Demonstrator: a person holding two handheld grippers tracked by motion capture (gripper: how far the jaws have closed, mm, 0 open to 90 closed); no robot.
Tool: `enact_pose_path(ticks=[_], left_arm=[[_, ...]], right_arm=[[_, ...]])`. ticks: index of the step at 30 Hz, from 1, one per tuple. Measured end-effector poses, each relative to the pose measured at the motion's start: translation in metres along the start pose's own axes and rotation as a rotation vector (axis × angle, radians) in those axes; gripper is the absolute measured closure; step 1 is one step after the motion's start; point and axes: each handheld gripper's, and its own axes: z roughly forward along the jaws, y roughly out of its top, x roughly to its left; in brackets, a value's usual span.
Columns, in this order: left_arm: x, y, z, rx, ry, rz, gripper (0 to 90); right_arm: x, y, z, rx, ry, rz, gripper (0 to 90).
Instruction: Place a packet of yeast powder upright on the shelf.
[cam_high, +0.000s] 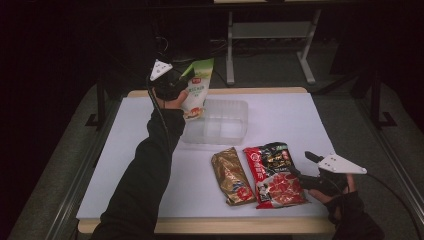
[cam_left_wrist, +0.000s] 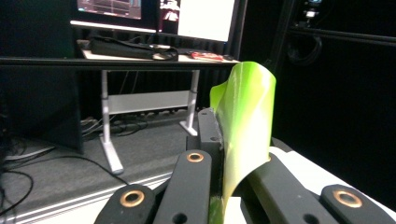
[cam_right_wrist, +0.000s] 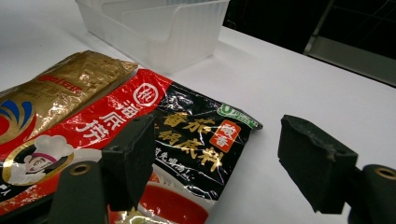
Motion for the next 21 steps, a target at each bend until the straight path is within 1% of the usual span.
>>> enact_pose_path(ticks=[1,4,6,7,9,12,13,15,16,19,20,21], left_arm=[[0.000,-0.001,0.001,-0.007,-0.002,0.000,89.7],[-0.003,-0.005,0.002,-0.025,-0.025,-0.016,89.7],[-0.005,-0.008,0.002,-0.044,-0.052,-0.066,89.7],[-0.007,-0.007,0.002,-0.042,-0.051,-0.070,89.7],[-0.011,-0.004,0.002,-0.045,-0.060,-0.055,89.7],[-0.010,0.000,0.004,-0.051,-0.052,-0.062,89.7],[-0.010,0.000,0.005,-0.052,-0.050,-0.056,89.7],[-0.009,-0.004,0.007,-0.029,-0.034,-0.029,89.7],[-0.008,-0.006,0.007,-0.026,-0.032,-0.025,89.7],[-0.002,-0.008,0.005,-0.056,-0.022,-0.059,89.7],[-0.002,-0.007,0.005,-0.065,-0.023,-0.065,89.7],[-0.004,-0.005,0.004,-0.067,-0.023,-0.056,89.7]], right_arm=[[0.000,0.000,0.000,0.001,0.001,0.001,26.7],[0.001,0.000,0.000,0.009,0.005,-0.010,26.4],[0.002,0.000,0.001,0.012,0.007,-0.012,26.4],[0.002,0.000,0.001,0.013,0.009,-0.013,26.4],[0.001,-0.001,0.001,0.019,0.007,-0.008,26.4],[-0.001,-0.002,0.003,0.029,0.007,0.000,26.3],[-0.002,-0.003,0.003,0.030,0.007,0.002,26.3],[-0.002,-0.003,0.003,0.033,0.010,-0.001,26.3],[-0.002,-0.003,0.003,0.032,0.012,-0.003,26.2],[-0.002,-0.004,0.003,0.034,0.016,0.000,26.2],[-0.002,-0.004,0.003,0.033,0.016,-0.001,26.3],[-0.002,-0.005,0.003,0.036,0.018,0.001,26.2]])
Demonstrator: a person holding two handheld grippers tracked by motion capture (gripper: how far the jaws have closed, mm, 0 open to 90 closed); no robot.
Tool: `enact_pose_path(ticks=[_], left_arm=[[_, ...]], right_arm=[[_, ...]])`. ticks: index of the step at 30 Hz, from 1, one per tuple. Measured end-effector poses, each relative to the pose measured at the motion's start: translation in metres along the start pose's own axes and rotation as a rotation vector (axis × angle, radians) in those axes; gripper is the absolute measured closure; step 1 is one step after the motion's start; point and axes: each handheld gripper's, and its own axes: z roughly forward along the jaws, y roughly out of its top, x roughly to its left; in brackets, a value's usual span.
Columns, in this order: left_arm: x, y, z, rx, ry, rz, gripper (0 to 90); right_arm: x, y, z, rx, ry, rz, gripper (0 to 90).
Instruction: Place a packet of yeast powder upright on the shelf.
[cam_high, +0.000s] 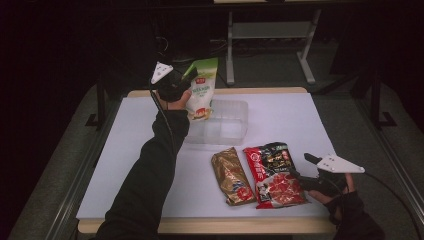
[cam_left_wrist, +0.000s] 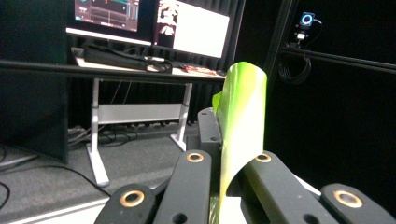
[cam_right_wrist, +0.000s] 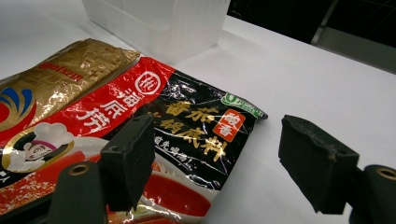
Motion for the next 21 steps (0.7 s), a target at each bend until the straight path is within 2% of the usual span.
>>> enact_pose_path(ticks=[2,8,11,12,15,17,19,20,21], left_arm=[[-0.003,0.004,0.000,0.004,0.008,0.026,89.7],[0.001,0.000,0.002,-0.004,0.020,-0.008,89.7],[0.000,-0.003,0.005,0.006,0.039,0.002,89.7],[0.000,-0.004,0.005,0.000,0.036,-0.007,89.7],[0.003,-0.009,0.009,-0.005,0.037,-0.067,89.7],[0.001,-0.016,0.012,-0.006,0.020,-0.092,89.7],[-0.002,-0.021,0.016,0.022,0.031,-0.060,89.6],[-0.002,-0.024,0.016,0.033,0.028,-0.057,89.6],[0.000,-0.028,0.016,0.032,0.028,-0.071,89.6]], right_arm=[[0.000,0.000,0.000,0.004,0.001,0.004,26.2],[0.001,-0.001,0.002,0.013,0.010,0.001,26.2],[0.001,-0.001,0.003,0.016,0.011,-0.007,26.3],[0.001,-0.001,0.003,0.015,0.012,-0.006,26.3],[0.001,-0.001,0.002,0.013,0.013,-0.004,26.3],[0.000,-0.001,0.003,0.015,0.015,-0.003,26.4],[0.001,-0.001,0.002,0.015,0.015,-0.006,26.3],[0.001,-0.001,0.002,0.015,0.015,-0.006,26.3],[0.001,-0.001,0.002,0.012,0.017,-0.002,26.3]])
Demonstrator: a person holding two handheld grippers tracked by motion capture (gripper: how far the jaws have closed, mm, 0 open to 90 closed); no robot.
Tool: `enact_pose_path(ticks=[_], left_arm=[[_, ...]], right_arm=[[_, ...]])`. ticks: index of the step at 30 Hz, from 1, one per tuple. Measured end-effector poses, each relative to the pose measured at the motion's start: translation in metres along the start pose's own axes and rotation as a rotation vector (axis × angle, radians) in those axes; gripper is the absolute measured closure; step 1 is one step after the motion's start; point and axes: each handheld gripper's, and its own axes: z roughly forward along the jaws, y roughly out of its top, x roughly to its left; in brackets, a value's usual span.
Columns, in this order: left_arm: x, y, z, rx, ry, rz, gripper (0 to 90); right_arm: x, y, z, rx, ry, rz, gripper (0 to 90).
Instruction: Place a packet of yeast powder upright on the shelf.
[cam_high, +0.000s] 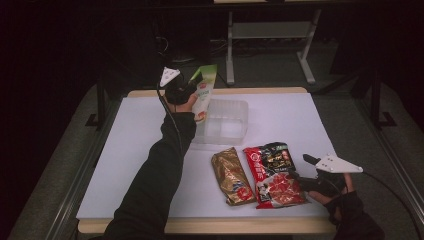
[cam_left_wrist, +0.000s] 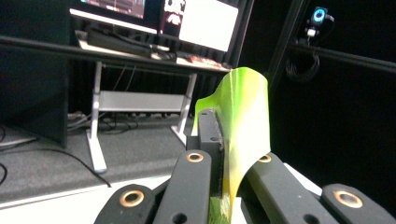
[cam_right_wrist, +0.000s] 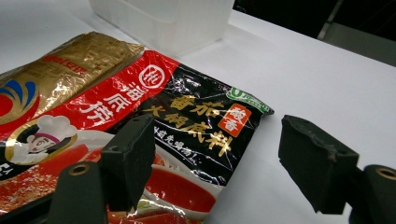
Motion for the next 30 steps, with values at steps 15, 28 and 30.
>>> enact_pose_path(ticks=[15,28,30], left_arm=[[0.021,-0.020,-0.027,0.130,-0.092,0.069,86.2],[0.025,-0.027,-0.049,0.181,-0.115,0.160,89.3],[0.024,-0.028,-0.051,0.184,-0.112,0.171,89.4]], right_arm=[[-0.001,-0.002,0.000,0.010,0.006,0.004,26.4],[0.000,-0.001,0.001,0.014,0.001,0.001,26.5],[0.000,-0.001,0.001,0.015,-0.001,0.000,26.6]])
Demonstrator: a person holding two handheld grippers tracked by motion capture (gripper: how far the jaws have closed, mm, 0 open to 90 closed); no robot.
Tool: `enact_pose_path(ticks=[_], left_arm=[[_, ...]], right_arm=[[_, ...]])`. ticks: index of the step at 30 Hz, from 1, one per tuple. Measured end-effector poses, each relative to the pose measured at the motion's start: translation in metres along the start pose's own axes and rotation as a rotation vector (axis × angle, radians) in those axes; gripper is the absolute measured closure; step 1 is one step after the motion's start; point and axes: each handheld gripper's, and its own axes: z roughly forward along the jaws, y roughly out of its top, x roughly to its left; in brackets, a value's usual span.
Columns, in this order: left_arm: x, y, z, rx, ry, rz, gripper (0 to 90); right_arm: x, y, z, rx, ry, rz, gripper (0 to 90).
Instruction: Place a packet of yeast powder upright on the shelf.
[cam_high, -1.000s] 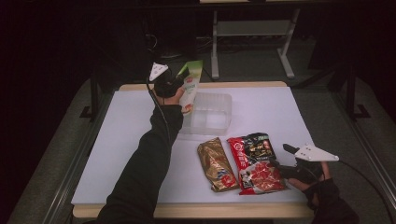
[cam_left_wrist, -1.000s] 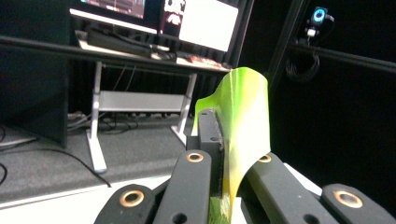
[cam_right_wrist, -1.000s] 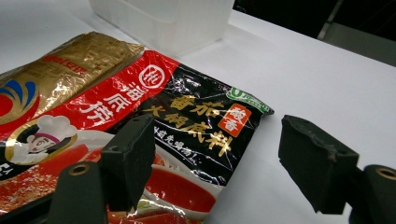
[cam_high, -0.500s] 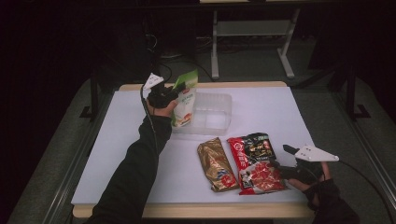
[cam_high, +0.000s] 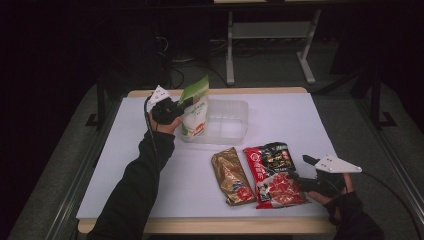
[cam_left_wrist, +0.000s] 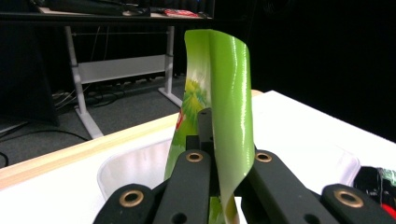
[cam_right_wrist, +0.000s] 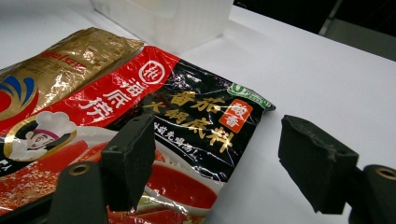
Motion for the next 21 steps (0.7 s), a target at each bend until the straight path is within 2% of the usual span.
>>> enact_pose_path(ticks=[6,10,15,21], left_arm=[[-0.006,-0.001,-0.005,0.021,0.001,0.055,89.3],[-0.007,-0.004,-0.008,0.031,-0.009,0.068,88.6],[-0.006,-0.009,-0.013,0.031,-0.018,0.088,83.7],[-0.008,-0.016,-0.027,0.020,0.007,0.110,74.5]], right_arm=[[0.000,-0.001,-0.001,0.004,-0.001,0.000,26.6],[0.000,-0.001,-0.001,0.004,-0.004,0.003,26.6],[0.001,-0.001,-0.001,0.005,-0.002,0.003,26.6],[0.002,0.000,0.000,0.010,-0.005,0.000,26.4]])
